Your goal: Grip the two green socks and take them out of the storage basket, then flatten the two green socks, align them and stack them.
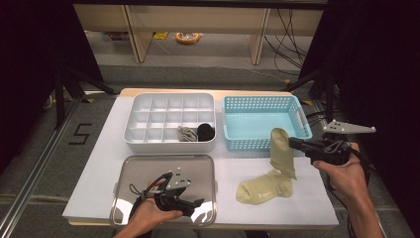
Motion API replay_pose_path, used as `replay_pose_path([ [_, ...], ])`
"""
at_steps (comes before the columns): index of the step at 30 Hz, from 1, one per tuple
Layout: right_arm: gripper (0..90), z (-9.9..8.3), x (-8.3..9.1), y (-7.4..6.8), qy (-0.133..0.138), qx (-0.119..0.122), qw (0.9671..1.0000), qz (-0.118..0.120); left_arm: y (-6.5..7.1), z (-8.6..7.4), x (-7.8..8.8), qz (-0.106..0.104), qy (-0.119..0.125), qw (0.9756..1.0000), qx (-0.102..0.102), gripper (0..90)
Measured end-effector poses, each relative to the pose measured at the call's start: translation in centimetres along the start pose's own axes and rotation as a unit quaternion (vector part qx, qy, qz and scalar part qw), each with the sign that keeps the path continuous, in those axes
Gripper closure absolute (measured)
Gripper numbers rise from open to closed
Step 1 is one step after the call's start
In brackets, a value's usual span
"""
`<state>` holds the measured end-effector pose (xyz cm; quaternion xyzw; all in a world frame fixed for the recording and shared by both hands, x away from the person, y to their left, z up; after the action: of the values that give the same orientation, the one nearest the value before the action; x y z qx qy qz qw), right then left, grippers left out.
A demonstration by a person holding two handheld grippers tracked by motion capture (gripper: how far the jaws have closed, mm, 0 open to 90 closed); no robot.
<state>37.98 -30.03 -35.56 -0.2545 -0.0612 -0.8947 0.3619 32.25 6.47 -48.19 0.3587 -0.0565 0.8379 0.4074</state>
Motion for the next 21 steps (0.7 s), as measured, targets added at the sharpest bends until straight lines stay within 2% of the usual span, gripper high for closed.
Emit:
replay_pose_path([
  [2, 89.7, -0.5, 0.0, 0.4, 0.003, 0.004, 1.0000, -0.007, 0.0, 0.0, 0.0, 0.001, 0.000, 1.0000, 0.002, 24.7],
  [4, 89.7, -1.1, 0.1, 0.4, 0.007, -0.014, 0.9999, -0.003, 0.1, -0.1, 0.0, -0.001, 0.000, 1.0000, 0.007, 24.7],
  [5, 89.7, -1.2, 0.1, 0.6, 0.008, -0.003, 0.9999, -0.009, 0.1, -0.1, 0.0, 0.000, 0.001, 1.0000, 0.005, 24.7],
  [6, 89.7, -1.5, 0.1, 0.3, 0.002, -0.014, 0.9999, -0.007, 0.1, -0.1, 0.1, 0.001, 0.003, 1.0000, 0.006, 24.7],
  [7, 89.7, -1.6, 0.1, 0.6, 0.008, 0.001, 0.9999, -0.012, 0.0, -0.1, 0.1, 0.000, 0.001, 1.0000, -0.001, 24.6],
  [10, 89.7, -2.1, 0.2, 0.7, 0.010, -0.011, 0.9998, -0.016, -0.1, -0.3, 0.1, 0.004, 0.000, 0.9999, 0.009, 24.7],
  [13, 89.7, -2.3, 0.3, 0.9, 0.004, -0.014, 0.9997, -0.022, -0.1, -0.2, 0.1, 0.002, 0.000, 1.0000, 0.000, 24.7],
  [14, 89.7, -2.3, 0.3, 1.1, 0.008, -0.005, 0.9997, -0.023, 0.0, -0.1, 0.1, 0.001, 0.004, 1.0000, 0.004, 24.6],
  [17, 89.7, -2.2, 0.6, 1.1, 0.005, -0.013, 0.9996, -0.025, 0.0, 0.0, 0.1, 0.001, 0.004, 1.0000, 0.005, 24.7],
  [18, 89.7, -2.0, 0.7, 1.1, 0.006, -0.019, 0.9995, -0.026, -0.2, 0.0, 0.2, 0.006, -0.004, 1.0000, -0.005, 24.7],
  [20, 89.7, -1.8, 0.9, 1.5, 0.007, -0.001, 0.9995, -0.031, -0.1, 0.0, 0.1, 0.003, 0.002, 1.0000, -0.001, 24.7],
  [21, 89.7, -1.8, 1.0, 1.4, 0.004, -0.007, 0.9994, -0.033, -0.1, 0.0, 0.1, 0.002, 0.001, 1.0000, -0.001, 24.7],
])
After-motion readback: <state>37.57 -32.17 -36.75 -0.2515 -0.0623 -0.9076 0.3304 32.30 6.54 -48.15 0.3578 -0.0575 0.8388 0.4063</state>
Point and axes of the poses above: each handheld gripper's, and its own axes: x roughly backward along the jaws, z roughly out of its top, y roughly to its right, the point moved 4 cm from there along -x, roughly forward along the jaws, and after that the axes turned 9 degrees about x, right-handed, at the moved point
